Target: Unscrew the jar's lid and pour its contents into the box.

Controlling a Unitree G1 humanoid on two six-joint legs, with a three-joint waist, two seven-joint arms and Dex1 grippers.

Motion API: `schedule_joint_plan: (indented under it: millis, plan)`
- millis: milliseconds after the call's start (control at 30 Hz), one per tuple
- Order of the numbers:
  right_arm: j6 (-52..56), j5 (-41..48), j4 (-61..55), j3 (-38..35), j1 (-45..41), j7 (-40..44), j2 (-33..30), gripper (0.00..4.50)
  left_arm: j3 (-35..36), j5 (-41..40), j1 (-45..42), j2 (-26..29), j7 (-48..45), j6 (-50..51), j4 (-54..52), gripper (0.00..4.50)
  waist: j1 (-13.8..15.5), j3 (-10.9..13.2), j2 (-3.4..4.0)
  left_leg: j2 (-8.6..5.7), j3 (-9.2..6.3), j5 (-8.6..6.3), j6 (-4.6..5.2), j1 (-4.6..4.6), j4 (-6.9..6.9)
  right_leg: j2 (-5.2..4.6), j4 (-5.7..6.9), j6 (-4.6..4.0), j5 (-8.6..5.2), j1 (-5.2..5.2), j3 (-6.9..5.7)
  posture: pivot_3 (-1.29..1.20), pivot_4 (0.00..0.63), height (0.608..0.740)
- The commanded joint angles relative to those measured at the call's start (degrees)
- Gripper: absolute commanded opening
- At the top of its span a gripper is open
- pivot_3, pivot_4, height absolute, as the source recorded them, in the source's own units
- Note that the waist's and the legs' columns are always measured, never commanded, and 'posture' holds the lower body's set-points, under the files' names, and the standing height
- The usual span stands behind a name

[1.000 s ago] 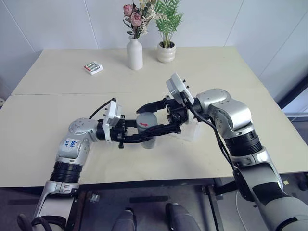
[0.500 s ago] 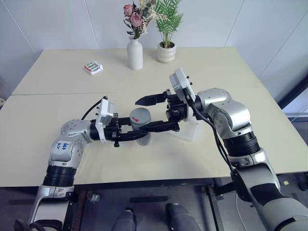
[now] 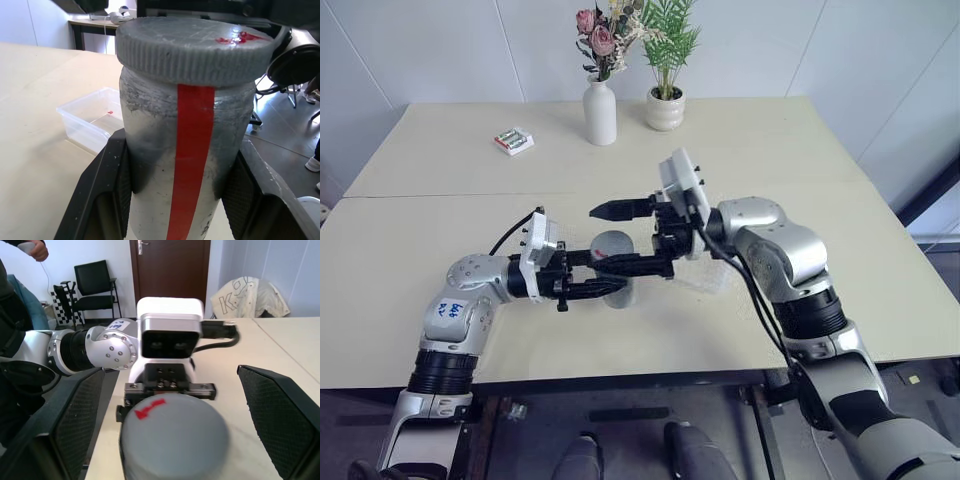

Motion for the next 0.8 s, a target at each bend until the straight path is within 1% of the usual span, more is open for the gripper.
schedule_joint_plan:
  millis: [33, 167, 400, 800]
  plan:
    - [0.52, -0.38, -2.41, 0.54, -0.11, -2.11, 0.48, 4.48, 0.28, -0.72, -0.88, 0.22, 0.28, 0.08, -0.87, 1.98, 0.06, 0.00, 0.00, 0.00, 0.00, 0.00, 0.00, 0.00, 0.01, 0.00, 0.00, 0.00, 0.00, 0.00, 0.00, 0.00, 0.150, 0.740]
    - [-0.15, -1.95, -1.07, 1.31, 0.02, -3.89, 0.59, 4.48, 0.14, -0.82, -0.72, 0.20, 0.50, 0.19, -1.10, 1.98, 0.06, 0.00, 0.00, -0.01, 0.00, 0.00, 0.00, 0.00, 0.02, 0.00, 0.00, 0.00, 0.00, 0.01, 0.00, 0.00, 0.150, 0.740]
    - [-0.76, -2.34, 0.64, 0.37, -0.83, -4.73, 0.72, 4.48, 0.12, -0.90, -0.57, 0.29, 0.61, 0.28, -1.24, 1.98, 0.03, 0.00, 0.00, 0.00, 0.00, 0.00, 0.00, 0.00, 0.02, 0.00, 0.00, 0.00, 0.00, 0.00, 0.00, 0.00, 0.150, 0.740]
    - [-0.76, -1.37, 0.29, -2.56, -0.25, -4.65, -2.84, 4.48, 0.35, -0.96, 0.17, 0.61, 0.94, 0.24, -1.70, 1.98, 0.03, 0.00, 0.00, 0.00, 0.00, 0.00, 0.00, 0.00, 0.02, 0.00, 0.01, 0.00, 0.00, 0.01, 0.00, 0.00, 0.150, 0.740]
